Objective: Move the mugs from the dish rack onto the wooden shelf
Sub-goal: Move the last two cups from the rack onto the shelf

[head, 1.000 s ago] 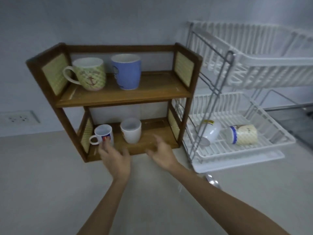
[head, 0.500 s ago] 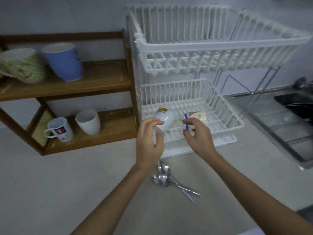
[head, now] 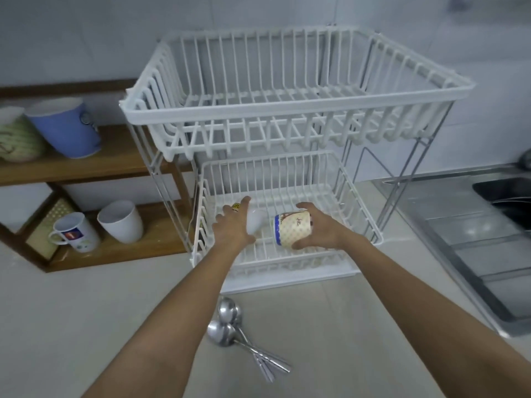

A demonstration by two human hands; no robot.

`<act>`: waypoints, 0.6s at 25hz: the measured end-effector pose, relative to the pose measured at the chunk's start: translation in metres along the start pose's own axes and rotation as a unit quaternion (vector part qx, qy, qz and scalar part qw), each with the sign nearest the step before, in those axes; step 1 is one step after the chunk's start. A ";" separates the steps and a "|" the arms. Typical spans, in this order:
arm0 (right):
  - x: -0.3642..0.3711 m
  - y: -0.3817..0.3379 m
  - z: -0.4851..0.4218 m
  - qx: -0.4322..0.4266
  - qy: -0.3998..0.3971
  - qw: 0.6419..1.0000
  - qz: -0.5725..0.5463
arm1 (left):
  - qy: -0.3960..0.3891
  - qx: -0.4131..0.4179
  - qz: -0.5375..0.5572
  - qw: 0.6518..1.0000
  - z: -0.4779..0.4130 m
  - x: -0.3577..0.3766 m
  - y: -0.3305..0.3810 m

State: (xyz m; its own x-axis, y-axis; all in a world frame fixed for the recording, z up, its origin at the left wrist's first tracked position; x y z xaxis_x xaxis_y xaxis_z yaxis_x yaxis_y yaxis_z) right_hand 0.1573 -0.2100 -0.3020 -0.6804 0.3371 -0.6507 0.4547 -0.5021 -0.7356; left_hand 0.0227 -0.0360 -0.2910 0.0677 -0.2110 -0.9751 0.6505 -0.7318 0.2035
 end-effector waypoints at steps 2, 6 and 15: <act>-0.001 0.000 0.002 -0.020 0.038 0.999 0.006 | 0.022 0.006 0.017 1.000 0.001 0.002 0.000; -0.003 -0.008 0.009 -0.054 0.078 0.995 -0.011 | 0.108 0.012 0.166 0.980 0.015 0.004 -0.007; -0.034 -0.104 0.055 -0.120 0.138 0.966 0.183 | 0.241 0.074 0.403 0.880 0.088 -0.048 -0.025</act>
State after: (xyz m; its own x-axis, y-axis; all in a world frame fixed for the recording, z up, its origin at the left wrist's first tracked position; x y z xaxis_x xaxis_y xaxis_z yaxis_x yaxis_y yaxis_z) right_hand 0.1011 -0.2132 -0.1932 -0.2853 0.3872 -0.8767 0.7785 -0.4400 -0.4477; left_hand -0.0636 -0.0651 -0.2415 0.7983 -0.4272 -0.4245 0.1396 -0.5544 0.8205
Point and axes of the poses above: each hand's wrist, its own z-axis away from the middle knuckle, its own x-axis out of the palm, y = z × x, the point moved 3 cm from there along -z, towards the middle knuckle, and after that the axes turned 1 degree about -z, right-handed, at the moved point
